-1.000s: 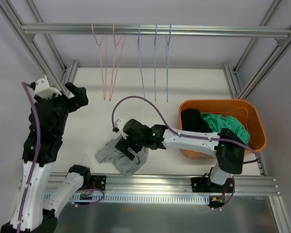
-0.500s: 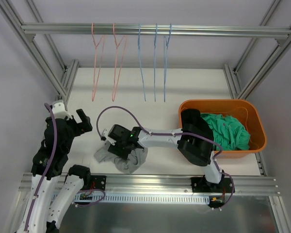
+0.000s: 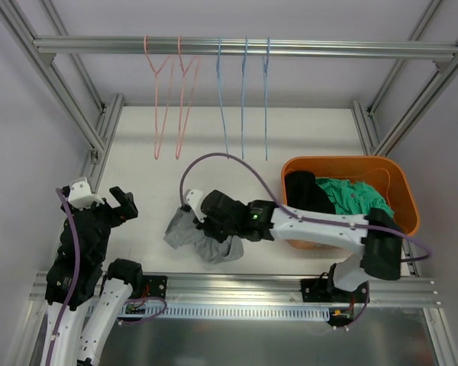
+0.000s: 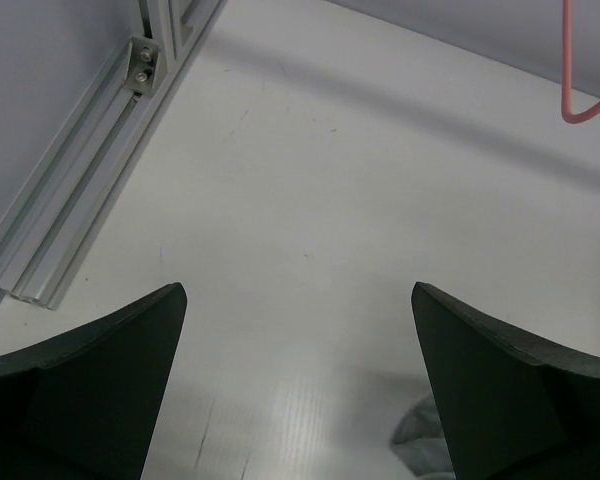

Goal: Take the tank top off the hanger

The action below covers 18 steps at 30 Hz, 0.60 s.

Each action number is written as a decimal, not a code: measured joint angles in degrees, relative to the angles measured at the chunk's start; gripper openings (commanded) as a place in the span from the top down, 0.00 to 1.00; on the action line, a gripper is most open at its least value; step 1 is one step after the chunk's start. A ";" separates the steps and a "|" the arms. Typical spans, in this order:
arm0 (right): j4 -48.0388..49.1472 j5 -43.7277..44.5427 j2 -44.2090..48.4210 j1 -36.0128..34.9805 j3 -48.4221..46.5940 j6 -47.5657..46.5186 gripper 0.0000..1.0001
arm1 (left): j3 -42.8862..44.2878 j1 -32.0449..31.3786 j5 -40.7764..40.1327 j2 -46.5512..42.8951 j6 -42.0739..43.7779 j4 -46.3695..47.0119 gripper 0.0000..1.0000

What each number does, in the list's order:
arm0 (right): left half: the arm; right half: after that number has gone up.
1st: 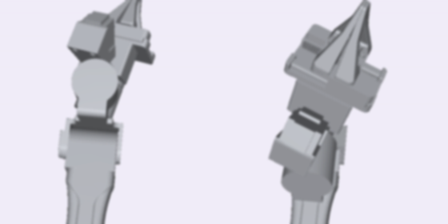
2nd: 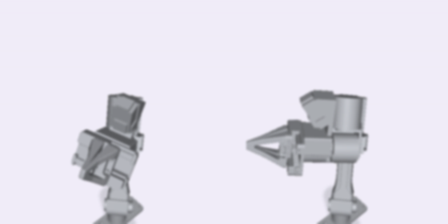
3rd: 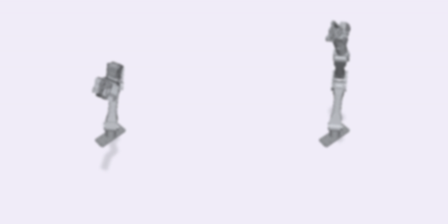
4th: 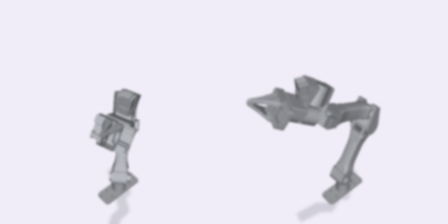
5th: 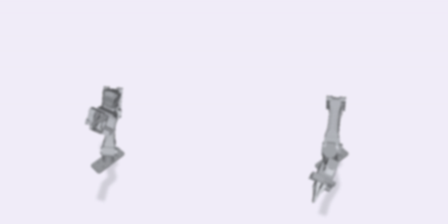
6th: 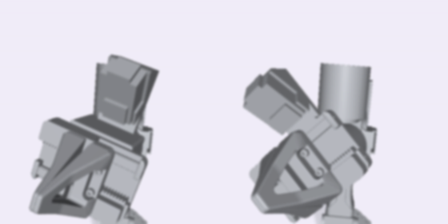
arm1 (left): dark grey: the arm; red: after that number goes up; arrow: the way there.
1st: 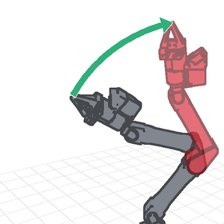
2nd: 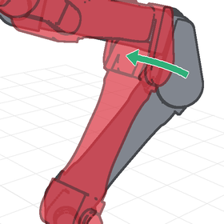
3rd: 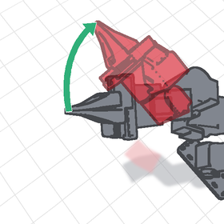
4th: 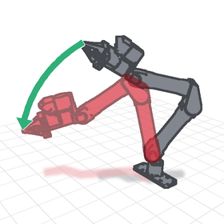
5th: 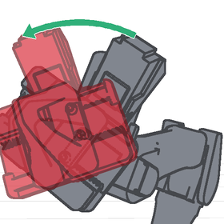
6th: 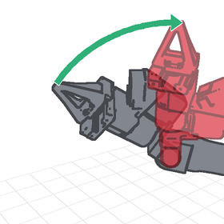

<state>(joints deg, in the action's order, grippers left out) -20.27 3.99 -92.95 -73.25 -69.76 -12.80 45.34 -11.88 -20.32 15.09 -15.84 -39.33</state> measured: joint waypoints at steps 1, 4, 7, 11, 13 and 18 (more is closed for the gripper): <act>-1.01 1.11 3.37 0.00 -0.11 0.35 1.00 | -0.07 0.00 -0.31 -0.48 0.02 0.02 0.01; -4.76 5.18 12.33 0.17 -0.20 1.42 1.00 | -0.15 0.00 -1.09 -0.79 0.00 0.02 0.01; -10.91 9.70 21.46 1.11 -0.26 3.21 1.00 | -0.24 0.00 -1.22 -0.76 0.00 0.02 0.01; -20.94 16.92 32.15 4.22 -1.79 6.08 1.00 | -0.24 0.00 -1.20 -0.76 0.00 0.04 0.01; -25.99 20.37 37.38 6.99 -3.61 7.26 1.00 | -0.26 0.00 -1.18 -0.76 0.00 0.04 0.01; -33.53 27.04 46.49 20.33 -8.35 7.76 1.00 | -0.28 0.00 -0.72 -0.76 0.02 0.09 0.01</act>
<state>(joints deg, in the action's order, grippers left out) -53.80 31.03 -46.46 -52.93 -78.11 -5.04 45.06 -11.88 -21.04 14.33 -15.81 -39.24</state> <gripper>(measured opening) 0.131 0.986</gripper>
